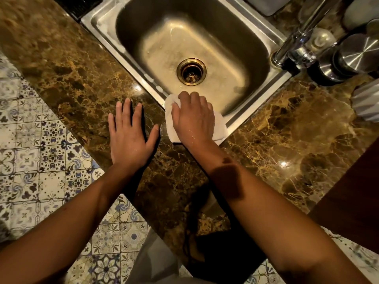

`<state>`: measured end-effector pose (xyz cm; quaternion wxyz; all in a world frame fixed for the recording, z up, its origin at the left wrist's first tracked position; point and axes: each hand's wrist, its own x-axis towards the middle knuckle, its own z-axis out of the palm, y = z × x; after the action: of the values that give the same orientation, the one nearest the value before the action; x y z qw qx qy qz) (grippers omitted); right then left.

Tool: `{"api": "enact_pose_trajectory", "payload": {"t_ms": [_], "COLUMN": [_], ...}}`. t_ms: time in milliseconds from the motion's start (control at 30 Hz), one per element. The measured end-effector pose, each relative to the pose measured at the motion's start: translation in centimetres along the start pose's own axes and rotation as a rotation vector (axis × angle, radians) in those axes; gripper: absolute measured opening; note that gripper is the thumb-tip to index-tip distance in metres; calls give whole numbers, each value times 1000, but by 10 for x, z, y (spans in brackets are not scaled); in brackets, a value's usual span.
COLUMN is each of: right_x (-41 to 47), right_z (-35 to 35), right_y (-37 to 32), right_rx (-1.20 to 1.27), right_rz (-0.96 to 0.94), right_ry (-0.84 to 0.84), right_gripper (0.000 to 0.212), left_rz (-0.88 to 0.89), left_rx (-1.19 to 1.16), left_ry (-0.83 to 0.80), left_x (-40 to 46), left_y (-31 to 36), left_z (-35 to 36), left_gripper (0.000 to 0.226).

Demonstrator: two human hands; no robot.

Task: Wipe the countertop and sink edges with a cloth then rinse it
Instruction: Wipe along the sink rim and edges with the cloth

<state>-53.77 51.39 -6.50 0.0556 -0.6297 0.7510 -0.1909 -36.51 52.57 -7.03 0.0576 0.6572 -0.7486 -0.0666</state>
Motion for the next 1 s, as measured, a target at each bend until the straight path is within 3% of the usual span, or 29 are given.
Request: {"api": "enact_pose_trajectory", "payload": {"t_ms": [300,400,500,667,1000], "right_x": [-39,-65,-88,-87,-36], "right_z": [-15,-29,-47,-54,-16], "right_y": [34,55,74,80,32], "right_rx": [68,105,67,15,32], "right_rz": [-130,-211,-259,-207,-150], "right_ry": [-52,13,-92,-64,-38], "right_gripper": [39,30,40,25,26], "left_rz": [0,3,0,4,11], "left_rx": [-2,-6,-13,-1,19], "left_ry": [-7,-20,-27,-26,-23], "left_x": [1,1,2,2,2], "left_y": [-1,-1,-1,-2,-2], "left_z": [2,1,0,-1,1], "left_gripper": [77,78,78,78,77]}}
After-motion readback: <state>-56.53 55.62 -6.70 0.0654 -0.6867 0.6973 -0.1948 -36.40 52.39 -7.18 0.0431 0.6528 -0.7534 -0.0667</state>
